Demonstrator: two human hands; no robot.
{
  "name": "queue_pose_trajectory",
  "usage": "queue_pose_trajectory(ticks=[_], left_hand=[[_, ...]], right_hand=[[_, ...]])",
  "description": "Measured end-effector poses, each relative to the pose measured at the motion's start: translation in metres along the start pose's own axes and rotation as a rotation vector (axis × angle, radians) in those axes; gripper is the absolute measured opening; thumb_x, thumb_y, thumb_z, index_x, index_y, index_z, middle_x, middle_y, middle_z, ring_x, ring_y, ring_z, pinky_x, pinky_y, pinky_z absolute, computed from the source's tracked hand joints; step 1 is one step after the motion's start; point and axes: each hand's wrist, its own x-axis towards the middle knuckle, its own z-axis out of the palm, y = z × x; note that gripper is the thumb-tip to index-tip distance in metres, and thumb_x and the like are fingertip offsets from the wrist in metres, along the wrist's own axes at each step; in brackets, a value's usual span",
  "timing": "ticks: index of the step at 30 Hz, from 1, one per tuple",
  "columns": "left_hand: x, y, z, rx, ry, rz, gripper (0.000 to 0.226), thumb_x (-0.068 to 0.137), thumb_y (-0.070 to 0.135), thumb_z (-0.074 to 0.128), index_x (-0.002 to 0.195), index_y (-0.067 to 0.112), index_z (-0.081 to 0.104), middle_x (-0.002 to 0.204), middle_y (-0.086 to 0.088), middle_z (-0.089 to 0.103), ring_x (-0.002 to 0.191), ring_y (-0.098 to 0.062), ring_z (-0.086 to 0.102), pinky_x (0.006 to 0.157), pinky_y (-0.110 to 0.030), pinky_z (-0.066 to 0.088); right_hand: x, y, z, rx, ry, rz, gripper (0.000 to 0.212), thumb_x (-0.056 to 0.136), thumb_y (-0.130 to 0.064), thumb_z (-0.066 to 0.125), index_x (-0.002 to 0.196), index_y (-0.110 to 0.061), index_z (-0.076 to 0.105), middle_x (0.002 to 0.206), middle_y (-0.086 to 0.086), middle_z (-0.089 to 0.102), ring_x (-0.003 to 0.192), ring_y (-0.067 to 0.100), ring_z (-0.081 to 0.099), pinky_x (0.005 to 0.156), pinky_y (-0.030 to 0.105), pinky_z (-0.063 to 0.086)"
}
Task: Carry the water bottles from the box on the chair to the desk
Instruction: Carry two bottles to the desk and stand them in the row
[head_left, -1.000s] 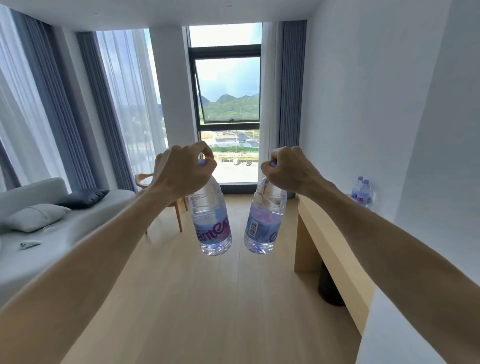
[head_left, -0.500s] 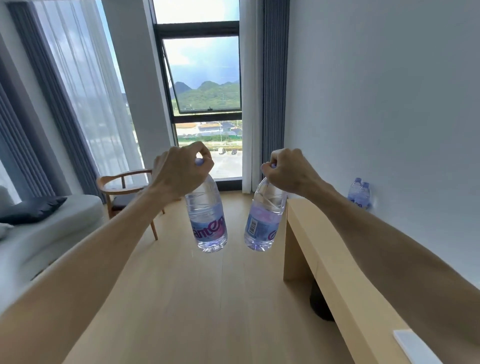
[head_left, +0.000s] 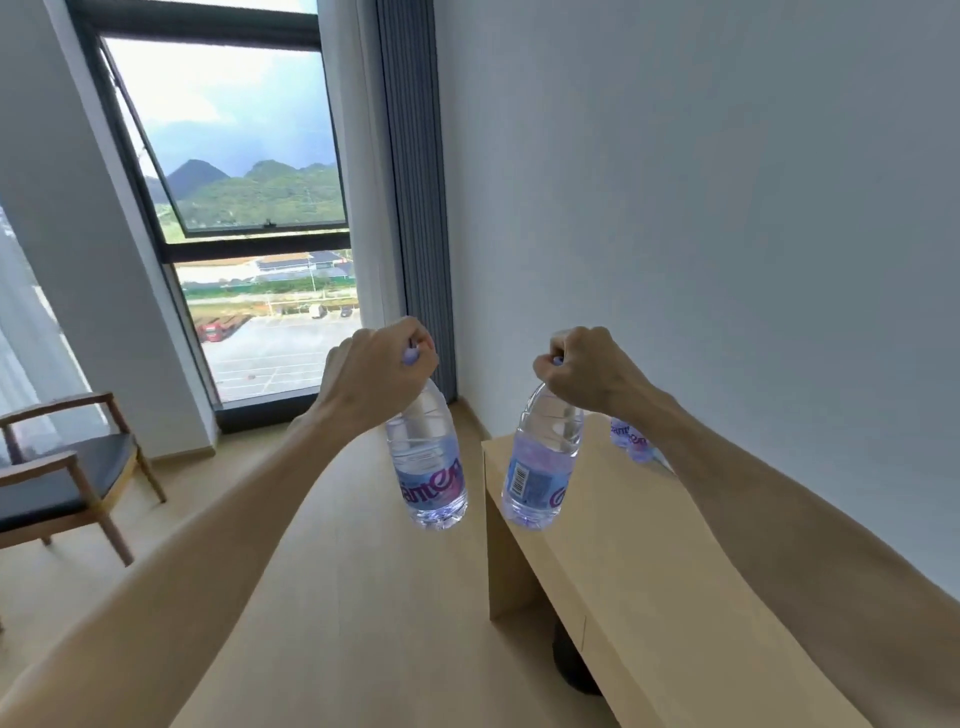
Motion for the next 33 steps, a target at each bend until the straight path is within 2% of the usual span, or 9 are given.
queue_pose_trajectory(ticks=[3, 7, 11, 14, 17, 21, 24, 29, 33], left_hand=[[0.054, -0.01, 0.046, -0.089, -0.03, 0.071, 0.008, 0.09, 0.025, 0.054, 0.084, 0.025, 0.059, 0.057, 0.021, 0.051, 0.051, -0.003, 0.05, 0.051, -0.018, 0.032], [0.116, -0.012, 0.114, -0.179, -0.103, 0.123, 0.009, 0.089, 0.028, 0.053, 0.084, 0.028, 0.06, 0.069, 0.009, 0.066, 0.061, -0.014, 0.061, 0.061, -0.028, 0.049], [0.163, -0.001, 0.183, -0.237, -0.143, 0.157, 0.012, 0.087, 0.029, 0.05, 0.085, 0.03, 0.062, 0.066, 0.008, 0.067, 0.062, -0.017, 0.062, 0.064, -0.033, 0.054], [0.191, 0.013, 0.235, -0.289, -0.202, 0.189, 0.013, 0.086, 0.029, 0.048, 0.085, 0.03, 0.061, 0.061, 0.007, 0.065, 0.057, -0.016, 0.06, 0.057, -0.031, 0.051], [0.214, 0.031, 0.289, -0.336, -0.268, 0.219, 0.013, 0.086, 0.026, 0.048, 0.083, 0.029, 0.06, 0.053, 0.004, 0.059, 0.049, -0.015, 0.053, 0.05, -0.026, 0.039], [0.234, 0.053, 0.354, -0.372, -0.365, 0.247, 0.014, 0.085, 0.027, 0.045, 0.082, 0.029, 0.059, 0.047, 0.005, 0.054, 0.047, -0.018, 0.05, 0.051, -0.028, 0.042], [0.244, 0.066, 0.397, -0.379, -0.427, 0.279, 0.015, 0.087, 0.028, 0.045, 0.083, 0.029, 0.059, 0.048, 0.005, 0.054, 0.052, -0.021, 0.055, 0.053, -0.03, 0.045], [0.256, 0.088, 0.468, -0.404, -0.56, 0.354, 0.014, 0.087, 0.026, 0.048, 0.076, 0.025, 0.058, 0.049, 0.007, 0.053, 0.053, -0.02, 0.056, 0.049, -0.026, 0.039], [0.259, 0.102, 0.525, -0.44, -0.688, 0.384, 0.024, 0.088, 0.026, 0.049, 0.064, 0.021, 0.048, 0.05, 0.006, 0.05, 0.049, -0.016, 0.041, 0.048, -0.026, 0.035]], right_hand=[[0.036, 0.036, 0.007, -0.025, 0.049, 0.069, 0.033, 0.08, -0.019, 0.053, 0.053, -0.011, 0.034, 0.049, 0.003, 0.041, 0.05, 0.02, 0.033, 0.045, 0.027, 0.028], [0.067, 0.089, 0.01, -0.039, 0.081, 0.182, 0.032, 0.08, -0.02, 0.053, 0.055, -0.012, 0.035, 0.049, 0.001, 0.041, 0.049, 0.019, 0.033, 0.046, 0.027, 0.028], [0.091, 0.146, 0.009, -0.068, 0.116, 0.27, 0.032, 0.08, -0.021, 0.053, 0.055, -0.013, 0.034, 0.05, 0.001, 0.041, 0.05, 0.019, 0.033, 0.047, 0.029, 0.029], [0.103, 0.192, 0.008, -0.078, 0.139, 0.327, 0.034, 0.08, -0.02, 0.052, 0.055, -0.014, 0.03, 0.05, -0.001, 0.037, 0.049, 0.018, 0.029, 0.046, 0.028, 0.027], [0.114, 0.239, 0.009, -0.095, 0.15, 0.386, 0.033, 0.08, -0.02, 0.052, 0.056, -0.013, 0.032, 0.051, 0.0, 0.039, 0.048, 0.018, 0.03, 0.045, 0.027, 0.027], [0.122, 0.294, 0.01, -0.118, 0.147, 0.461, 0.032, 0.082, -0.021, 0.051, 0.057, -0.014, 0.032, 0.051, 0.0, 0.041, 0.048, 0.017, 0.03, 0.046, 0.028, 0.028], [0.121, 0.325, 0.013, -0.129, 0.128, 0.524, 0.031, 0.083, -0.024, 0.05, 0.059, -0.014, 0.034, 0.053, 0.002, 0.045, 0.049, 0.017, 0.034, 0.048, 0.029, 0.032], [0.115, 0.37, 0.018, -0.146, 0.122, 0.652, 0.029, 0.083, -0.026, 0.049, 0.06, -0.014, 0.036, 0.055, 0.002, 0.047, 0.049, 0.017, 0.036, 0.049, 0.03, 0.033], [0.107, 0.399, 0.029, -0.172, 0.109, 0.767, 0.029, 0.086, -0.026, 0.049, 0.062, -0.013, 0.038, 0.056, 0.004, 0.048, 0.05, 0.019, 0.037, 0.05, 0.031, 0.033]])
